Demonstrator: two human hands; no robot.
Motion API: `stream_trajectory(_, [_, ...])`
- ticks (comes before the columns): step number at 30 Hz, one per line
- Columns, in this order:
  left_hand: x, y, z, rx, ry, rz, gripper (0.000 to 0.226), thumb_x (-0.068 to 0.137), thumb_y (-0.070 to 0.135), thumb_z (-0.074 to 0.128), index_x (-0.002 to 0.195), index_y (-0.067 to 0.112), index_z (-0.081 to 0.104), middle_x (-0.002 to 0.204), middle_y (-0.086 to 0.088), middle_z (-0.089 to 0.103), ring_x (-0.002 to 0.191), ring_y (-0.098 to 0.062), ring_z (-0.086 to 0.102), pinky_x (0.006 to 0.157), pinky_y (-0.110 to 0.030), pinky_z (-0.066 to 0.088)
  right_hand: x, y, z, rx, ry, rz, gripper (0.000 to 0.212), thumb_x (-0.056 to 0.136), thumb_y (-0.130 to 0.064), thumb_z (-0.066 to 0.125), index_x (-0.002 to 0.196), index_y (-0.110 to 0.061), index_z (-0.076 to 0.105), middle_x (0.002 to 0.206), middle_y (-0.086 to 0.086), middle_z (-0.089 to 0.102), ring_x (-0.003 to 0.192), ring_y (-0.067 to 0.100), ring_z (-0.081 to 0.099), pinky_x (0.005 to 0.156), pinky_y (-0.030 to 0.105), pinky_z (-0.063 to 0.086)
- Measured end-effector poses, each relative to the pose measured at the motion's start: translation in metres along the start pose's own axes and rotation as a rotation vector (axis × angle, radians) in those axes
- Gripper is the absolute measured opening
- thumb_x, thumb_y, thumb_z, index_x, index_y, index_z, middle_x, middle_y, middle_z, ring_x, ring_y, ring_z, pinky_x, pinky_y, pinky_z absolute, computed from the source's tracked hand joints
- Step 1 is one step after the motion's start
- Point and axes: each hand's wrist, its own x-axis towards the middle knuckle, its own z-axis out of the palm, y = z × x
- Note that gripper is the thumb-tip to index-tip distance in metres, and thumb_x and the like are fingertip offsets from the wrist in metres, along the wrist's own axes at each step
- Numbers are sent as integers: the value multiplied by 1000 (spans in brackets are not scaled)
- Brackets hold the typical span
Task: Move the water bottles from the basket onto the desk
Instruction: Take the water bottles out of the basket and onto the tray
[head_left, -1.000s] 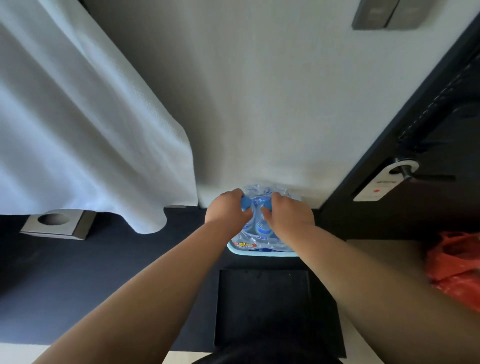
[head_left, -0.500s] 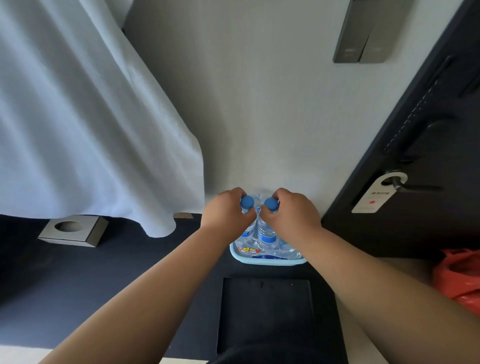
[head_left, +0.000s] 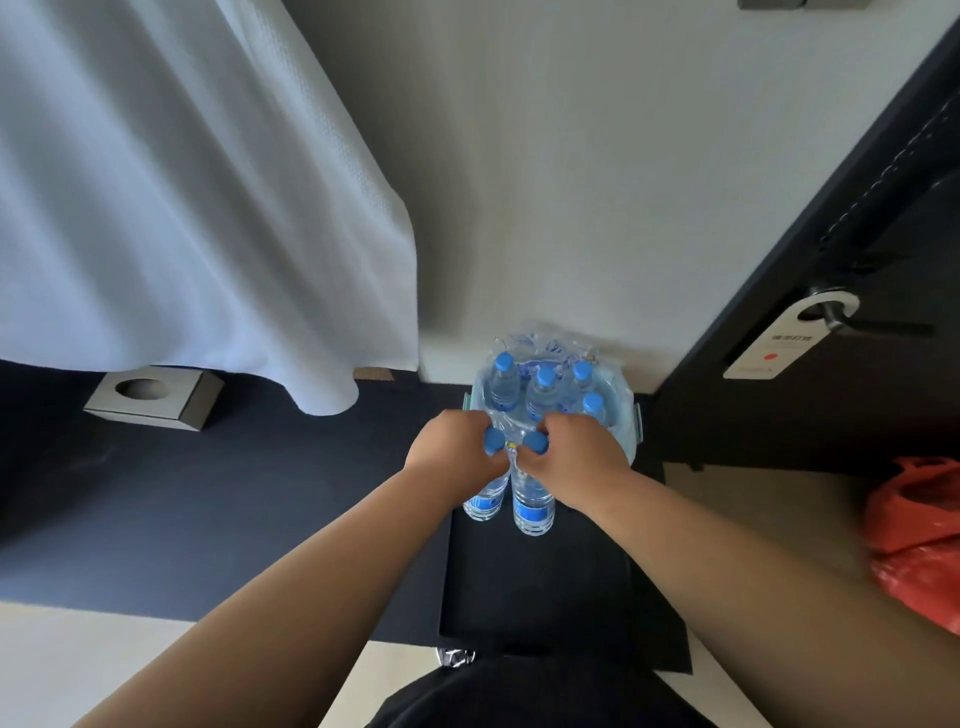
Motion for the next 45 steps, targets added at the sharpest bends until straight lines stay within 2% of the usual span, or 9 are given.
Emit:
stream_trajectory(3, [0,-11,17,-24,-56,-35,19,73,33,60,74,15,64,72,-1,65,62,-21,60,55,-33,53,0,7,17,28,-55,23,27,83,-45,68,75,-22,58,68,-3,60,62,18,58,52,32,40])
stream_trajectory(5, [-1,-18,29,-43,-83,-57,18,74,31,61,72,13,61,71,-2,63,60,-20,54,52,-30,46,1,12,28,69,-98,55,22,81,-40,67,73,-21,58,65,-2,59,60,17,56,51,30,36])
stream_trajectory(10, [-2,-35,58,-71,-165,-114,20,74,31,61,67,14,55,68,-1,57,58,-19,48,50,-25,37,4,22,54,108,-183,151,21,81,-39,69,79,-19,62,72,-1,63,68,20,62,57,35,46])
stream_trajectory(16, [3,-58,91,-73,-251,-163,16,72,34,66,70,19,62,72,3,62,58,-13,55,48,-25,40,10,31,89,56,-281,202,27,82,-43,69,87,-17,66,81,3,70,76,24,68,67,43,58])
stream_trajectory(23, [20,-76,115,-78,-289,-196,18,74,35,69,70,19,61,72,4,60,58,-13,53,49,-24,39,25,41,119,39,-329,231,25,84,-43,67,86,-19,66,81,3,69,74,20,68,69,42,59])
stream_trajectory(29, [40,-92,135,-57,-310,-200,24,84,43,66,87,19,63,83,2,63,69,-17,60,55,-28,45,43,52,144,42,-310,285,33,93,-47,60,95,-15,66,86,5,70,79,23,68,73,43,61])
stream_trajectory(34, [46,-110,163,-13,-268,-275,32,89,53,60,96,22,63,86,3,65,77,-22,65,62,-31,49,57,63,170,121,-263,431,42,93,-52,60,91,-11,69,77,4,67,64,20,63,49,29,40])
stream_trajectory(39, [59,-120,192,-31,-242,-363,32,86,55,57,87,24,63,77,5,66,66,-16,63,54,-28,42,73,72,201,166,-306,501,48,92,-55,60,93,-10,74,79,5,74,70,23,71,58,31,50])
stream_trajectory(45, [82,-127,220,-43,-250,-447,36,86,56,57,88,21,64,77,3,69,69,-20,66,54,-28,43,86,84,237,214,-307,583,45,91,-53,64,89,-8,70,64,2,67,57,18,65,47,26,37])
